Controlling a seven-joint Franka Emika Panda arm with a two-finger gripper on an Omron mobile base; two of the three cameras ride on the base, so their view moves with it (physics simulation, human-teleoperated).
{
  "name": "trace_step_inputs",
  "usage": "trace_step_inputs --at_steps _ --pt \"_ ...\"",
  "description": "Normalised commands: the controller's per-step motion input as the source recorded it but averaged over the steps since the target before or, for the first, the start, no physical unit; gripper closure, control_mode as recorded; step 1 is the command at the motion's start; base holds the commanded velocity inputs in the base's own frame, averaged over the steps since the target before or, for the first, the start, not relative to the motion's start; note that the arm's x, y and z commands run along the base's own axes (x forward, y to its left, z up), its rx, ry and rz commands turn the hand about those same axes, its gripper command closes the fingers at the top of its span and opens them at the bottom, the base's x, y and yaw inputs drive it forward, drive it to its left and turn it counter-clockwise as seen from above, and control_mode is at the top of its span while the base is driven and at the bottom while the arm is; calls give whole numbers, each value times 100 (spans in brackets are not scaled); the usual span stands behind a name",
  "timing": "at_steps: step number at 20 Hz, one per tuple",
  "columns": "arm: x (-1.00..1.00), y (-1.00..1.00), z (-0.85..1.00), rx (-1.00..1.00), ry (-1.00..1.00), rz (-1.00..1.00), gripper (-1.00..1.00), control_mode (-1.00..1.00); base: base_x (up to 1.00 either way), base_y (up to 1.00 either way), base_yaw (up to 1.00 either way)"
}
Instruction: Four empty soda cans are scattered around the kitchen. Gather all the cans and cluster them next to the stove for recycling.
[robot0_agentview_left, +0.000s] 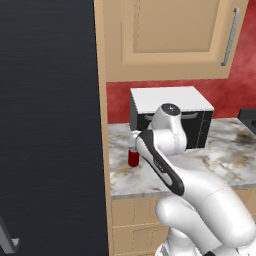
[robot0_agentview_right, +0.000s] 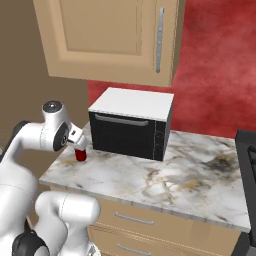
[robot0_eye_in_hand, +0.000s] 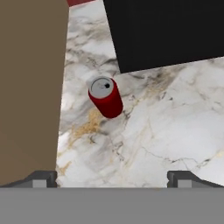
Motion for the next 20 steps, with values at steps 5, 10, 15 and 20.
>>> trace_step_inputs --at_steps 5,10,15,20 --pt "19 8 -6 0 10 0 -100 -100 0 0 0" --pt "18 8 -2 0 12 -1 -100 -100 0 0 0" --pt "12 0 -7 0 8 0 -100 -100 0 0 0" --pt "1 0 -15 0 1 0 -100 -100 0 0 0"
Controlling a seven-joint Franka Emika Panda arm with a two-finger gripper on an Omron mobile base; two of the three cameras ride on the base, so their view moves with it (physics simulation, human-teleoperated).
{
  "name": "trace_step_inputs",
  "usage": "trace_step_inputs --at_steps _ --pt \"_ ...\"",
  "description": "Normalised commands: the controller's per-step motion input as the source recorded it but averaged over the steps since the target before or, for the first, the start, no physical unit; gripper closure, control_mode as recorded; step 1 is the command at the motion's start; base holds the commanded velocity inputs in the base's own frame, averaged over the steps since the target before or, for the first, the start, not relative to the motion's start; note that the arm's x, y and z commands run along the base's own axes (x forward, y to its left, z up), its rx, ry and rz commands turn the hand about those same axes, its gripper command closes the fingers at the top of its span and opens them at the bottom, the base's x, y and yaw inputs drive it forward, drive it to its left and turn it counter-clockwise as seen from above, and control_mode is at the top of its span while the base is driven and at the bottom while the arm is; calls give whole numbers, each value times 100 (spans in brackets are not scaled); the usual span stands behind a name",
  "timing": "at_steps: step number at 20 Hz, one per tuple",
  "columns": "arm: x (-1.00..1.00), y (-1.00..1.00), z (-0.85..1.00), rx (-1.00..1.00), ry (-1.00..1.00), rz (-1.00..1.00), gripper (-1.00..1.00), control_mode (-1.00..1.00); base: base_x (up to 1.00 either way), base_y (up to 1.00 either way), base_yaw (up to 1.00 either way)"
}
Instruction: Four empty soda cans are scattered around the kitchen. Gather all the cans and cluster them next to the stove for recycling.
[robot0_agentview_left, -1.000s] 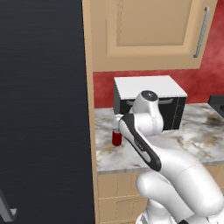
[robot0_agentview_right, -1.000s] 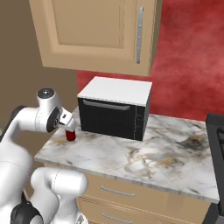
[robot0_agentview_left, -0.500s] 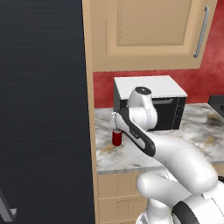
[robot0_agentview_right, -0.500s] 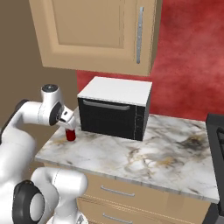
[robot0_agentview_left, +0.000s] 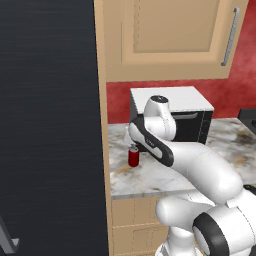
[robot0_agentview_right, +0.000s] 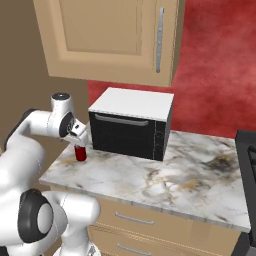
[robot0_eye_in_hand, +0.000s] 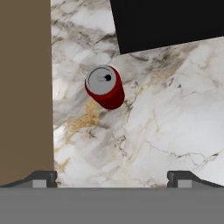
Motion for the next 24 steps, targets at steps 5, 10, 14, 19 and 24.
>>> trace_step_inputs --at_steps 5,10,14,19,24 --pt "4 0 -14 0 0 0 -100 -100 0 0 0" --pt "1 0 -12 0 0 0 -100 -100 0 0 0" --pt "12 0 -7 0 0 0 -100 -100 0 0 0" --pt "27 1 -5 0 2 0 -100 -100 0 0 0" --pt "24 1 -5 0 2 0 -100 -100 0 0 0"
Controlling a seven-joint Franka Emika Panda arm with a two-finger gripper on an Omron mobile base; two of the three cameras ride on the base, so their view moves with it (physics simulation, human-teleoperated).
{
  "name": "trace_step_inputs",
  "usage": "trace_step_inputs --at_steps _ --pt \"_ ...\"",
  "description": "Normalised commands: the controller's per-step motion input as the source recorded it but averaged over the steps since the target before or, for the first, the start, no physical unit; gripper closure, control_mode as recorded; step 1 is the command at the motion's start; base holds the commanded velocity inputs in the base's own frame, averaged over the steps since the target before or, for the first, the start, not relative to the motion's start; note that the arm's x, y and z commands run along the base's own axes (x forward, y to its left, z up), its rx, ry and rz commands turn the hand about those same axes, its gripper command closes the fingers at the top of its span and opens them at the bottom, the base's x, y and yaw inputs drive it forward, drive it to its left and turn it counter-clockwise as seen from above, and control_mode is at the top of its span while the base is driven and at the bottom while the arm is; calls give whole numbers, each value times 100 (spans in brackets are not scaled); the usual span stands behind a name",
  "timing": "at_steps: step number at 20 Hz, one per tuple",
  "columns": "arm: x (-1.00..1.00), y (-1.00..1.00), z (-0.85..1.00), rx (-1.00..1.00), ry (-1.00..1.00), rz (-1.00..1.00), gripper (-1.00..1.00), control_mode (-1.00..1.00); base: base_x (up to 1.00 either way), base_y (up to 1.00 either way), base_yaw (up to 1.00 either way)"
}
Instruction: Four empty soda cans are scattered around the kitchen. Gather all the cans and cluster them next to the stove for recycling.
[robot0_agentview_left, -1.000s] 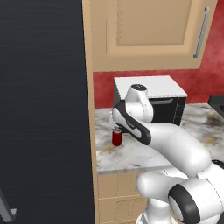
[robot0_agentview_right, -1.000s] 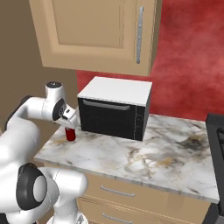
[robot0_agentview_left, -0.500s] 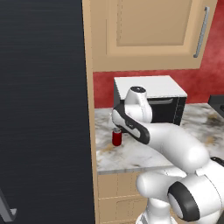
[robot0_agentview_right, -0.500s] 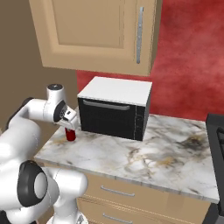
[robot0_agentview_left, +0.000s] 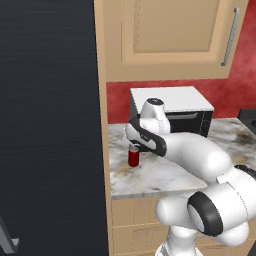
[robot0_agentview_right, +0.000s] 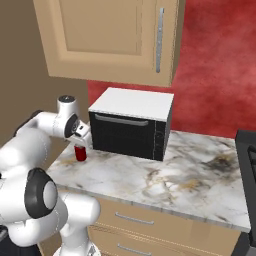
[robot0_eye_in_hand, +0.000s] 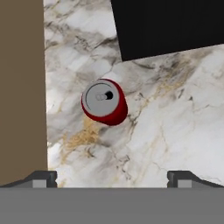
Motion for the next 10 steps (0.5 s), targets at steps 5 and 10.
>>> trace_step_inputs --at_steps 5,10 --pt "24 1 -8 0 3 0 -100 -100 0 0 0" --pt "16 0 -13 0 4 0 -100 -100 0 0 0"
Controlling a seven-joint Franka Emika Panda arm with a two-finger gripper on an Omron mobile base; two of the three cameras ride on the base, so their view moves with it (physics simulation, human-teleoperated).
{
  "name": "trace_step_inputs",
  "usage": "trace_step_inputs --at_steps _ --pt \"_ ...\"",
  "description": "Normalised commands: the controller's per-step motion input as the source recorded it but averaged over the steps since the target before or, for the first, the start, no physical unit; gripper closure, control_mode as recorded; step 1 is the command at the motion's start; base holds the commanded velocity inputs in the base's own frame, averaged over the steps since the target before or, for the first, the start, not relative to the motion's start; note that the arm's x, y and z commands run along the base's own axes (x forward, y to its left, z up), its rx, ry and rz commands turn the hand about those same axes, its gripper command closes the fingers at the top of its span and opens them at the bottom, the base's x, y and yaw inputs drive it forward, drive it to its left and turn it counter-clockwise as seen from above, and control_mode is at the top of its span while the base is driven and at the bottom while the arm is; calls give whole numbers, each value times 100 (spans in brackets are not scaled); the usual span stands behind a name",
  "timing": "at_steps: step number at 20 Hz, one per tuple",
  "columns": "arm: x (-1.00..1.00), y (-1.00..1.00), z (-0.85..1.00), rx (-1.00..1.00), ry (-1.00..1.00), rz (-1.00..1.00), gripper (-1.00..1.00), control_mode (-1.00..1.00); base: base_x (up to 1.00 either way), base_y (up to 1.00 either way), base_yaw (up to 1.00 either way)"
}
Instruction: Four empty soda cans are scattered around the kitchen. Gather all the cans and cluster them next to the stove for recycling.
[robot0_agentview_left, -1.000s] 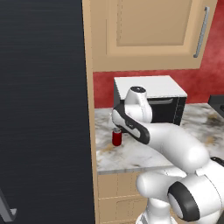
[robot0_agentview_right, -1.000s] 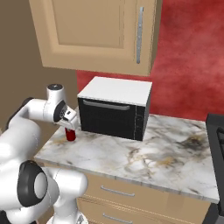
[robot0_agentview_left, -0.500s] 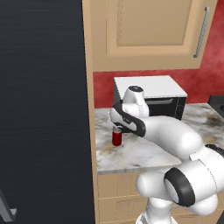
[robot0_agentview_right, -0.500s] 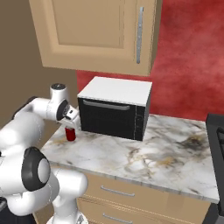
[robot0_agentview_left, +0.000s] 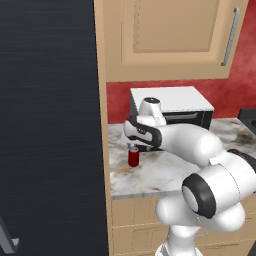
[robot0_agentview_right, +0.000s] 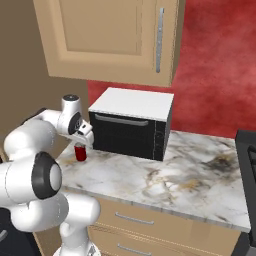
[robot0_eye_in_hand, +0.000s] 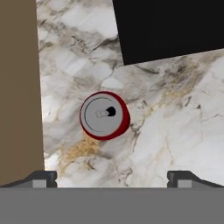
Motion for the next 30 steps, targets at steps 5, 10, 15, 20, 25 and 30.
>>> trace_step_inputs --at_steps 5,10,15,20,25,30 --pt "15 1 -15 0 5 0 -100 -100 0 0 0" --pt "11 1 -14 0 3 0 -100 -100 0 0 0" --pt "12 8 -10 0 0 0 -100 -100 0 0 0" --pt "12 13 -12 0 0 0 -100 -100 0 0 0" --pt "9 0 -17 0 0 0 -100 -100 0 0 0" --pt "1 0 -12 0 0 0 -100 -100 0 0 0"
